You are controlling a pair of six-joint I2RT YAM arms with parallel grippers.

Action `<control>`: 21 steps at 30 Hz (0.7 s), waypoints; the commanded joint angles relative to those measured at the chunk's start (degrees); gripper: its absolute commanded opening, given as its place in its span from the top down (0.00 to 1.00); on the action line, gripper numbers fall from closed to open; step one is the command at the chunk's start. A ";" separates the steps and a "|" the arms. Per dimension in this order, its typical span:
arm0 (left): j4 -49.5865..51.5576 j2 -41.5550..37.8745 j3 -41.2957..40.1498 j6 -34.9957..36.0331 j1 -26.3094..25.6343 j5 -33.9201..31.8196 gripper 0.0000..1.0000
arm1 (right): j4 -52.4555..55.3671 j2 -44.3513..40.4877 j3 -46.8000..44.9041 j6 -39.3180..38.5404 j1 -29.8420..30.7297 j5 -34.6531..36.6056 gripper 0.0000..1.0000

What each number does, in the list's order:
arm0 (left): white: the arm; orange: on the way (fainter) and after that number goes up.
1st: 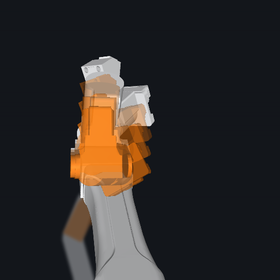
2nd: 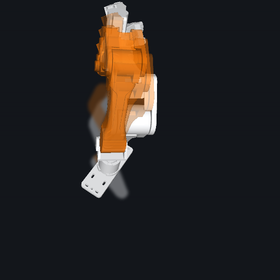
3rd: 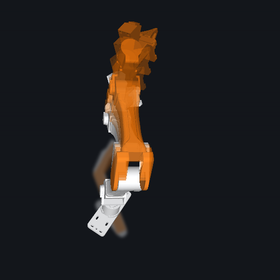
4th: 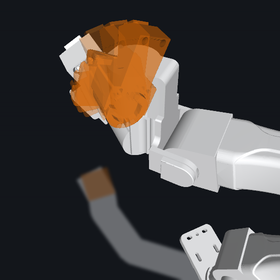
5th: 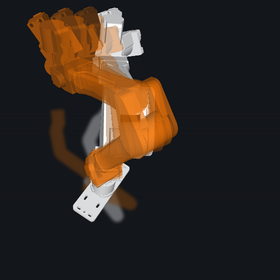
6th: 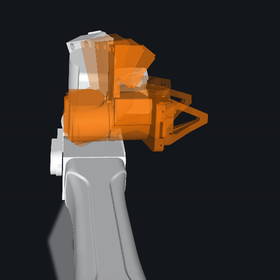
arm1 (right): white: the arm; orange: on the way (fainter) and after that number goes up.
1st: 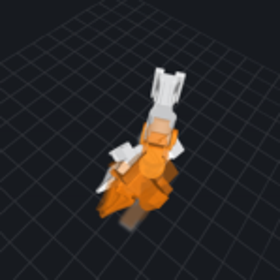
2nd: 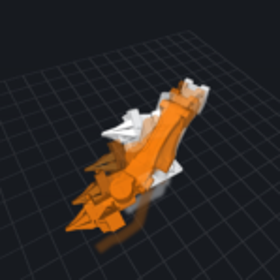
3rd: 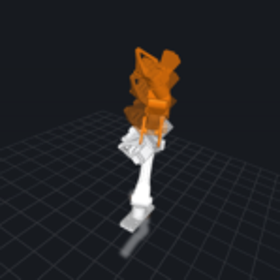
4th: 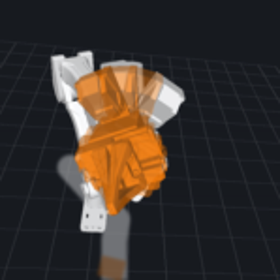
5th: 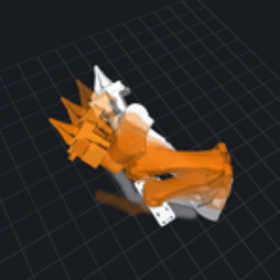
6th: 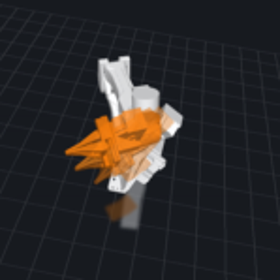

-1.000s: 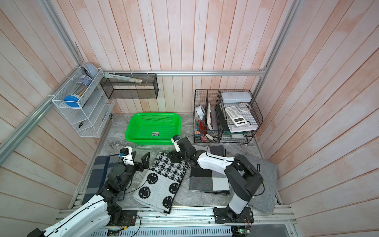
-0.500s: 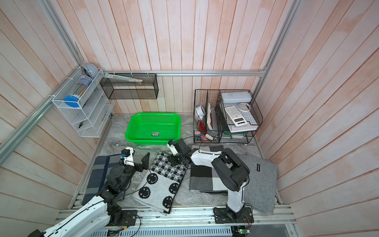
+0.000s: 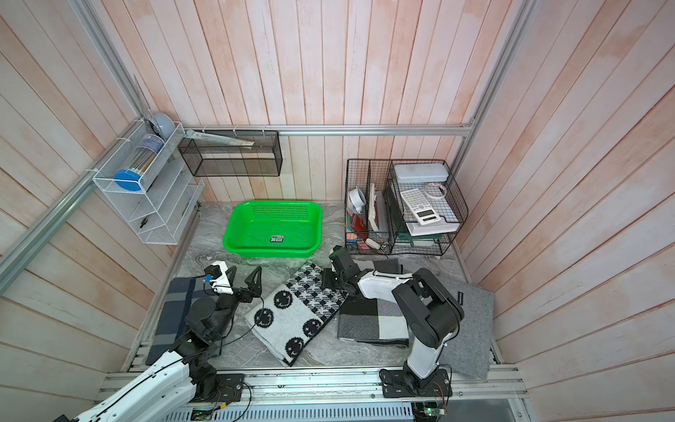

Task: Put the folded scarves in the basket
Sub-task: Adjust the scarf at the center of the board.

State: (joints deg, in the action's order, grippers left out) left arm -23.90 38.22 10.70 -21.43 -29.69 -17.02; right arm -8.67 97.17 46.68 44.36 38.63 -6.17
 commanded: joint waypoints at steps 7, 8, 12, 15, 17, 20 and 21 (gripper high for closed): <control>11.79 2.90 4.16 -18.70 -0.18 -5.66 0.00 | -1.96 -2.33 -3.52 10.43 6.26 0.48 0.88; 12.58 3.01 4.18 -19.79 -0.12 -5.83 0.00 | -2.25 -2.57 -3.90 10.65 6.76 0.54 0.86; 20.01 4.14 5.53 -25.06 -0.20 -8.86 0.00 | -2.45 -4.45 -5.72 10.78 8.61 0.64 0.72; 29.43 5.36 8.36 -30.38 0.02 -12.53 0.00 | -1.35 -6.14 -6.24 7.73 8.92 0.13 0.50; 32.20 5.81 9.55 -31.78 0.04 -12.61 0.00 | -0.20 -6.70 -5.55 4.11 8.82 0.37 0.41; 33.45 5.97 10.44 -32.39 0.07 -11.39 0.00 | 0.85 -5.93 -3.18 -0.33 8.11 0.15 0.37; 33.65 5.99 10.48 -33.04 0.20 -11.23 0.00 | 0.60 -5.26 -2.34 -1.37 7.66 -0.27 0.36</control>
State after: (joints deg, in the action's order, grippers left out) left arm 4.91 44.14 19.62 -51.18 -29.69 -27.31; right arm -9.32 91.35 41.89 48.14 46.96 -5.93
